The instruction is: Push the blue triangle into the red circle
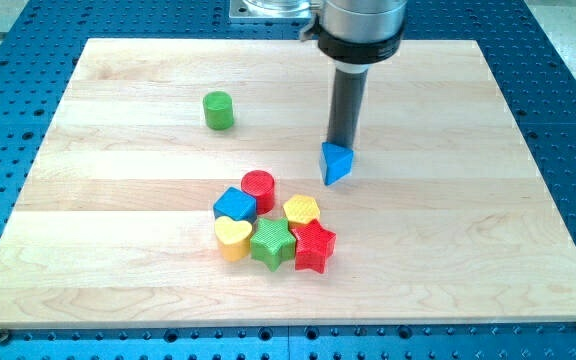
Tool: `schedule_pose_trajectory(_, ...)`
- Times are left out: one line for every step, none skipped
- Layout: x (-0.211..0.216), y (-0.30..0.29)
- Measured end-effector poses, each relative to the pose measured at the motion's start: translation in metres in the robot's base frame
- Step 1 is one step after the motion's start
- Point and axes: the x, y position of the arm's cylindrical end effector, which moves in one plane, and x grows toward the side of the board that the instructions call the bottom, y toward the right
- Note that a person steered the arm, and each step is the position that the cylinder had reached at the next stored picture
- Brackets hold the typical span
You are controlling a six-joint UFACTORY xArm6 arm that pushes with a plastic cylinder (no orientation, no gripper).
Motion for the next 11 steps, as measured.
schedule_pose_trajectory(0.04,-0.036)
schedule_pose_trajectory(0.017,-0.021)
schedule_pose_trajectory(-0.005,0.046)
schedule_pose_trajectory(0.037,0.072)
schedule_pose_trajectory(0.042,0.047)
schedule_pose_trajectory(0.055,0.015)
schedule_pose_trajectory(0.055,0.014)
schedule_pose_trajectory(0.055,0.001)
schedule_pose_trajectory(0.057,-0.038)
schedule_pose_trajectory(0.057,-0.048)
schedule_pose_trajectory(0.057,-0.051)
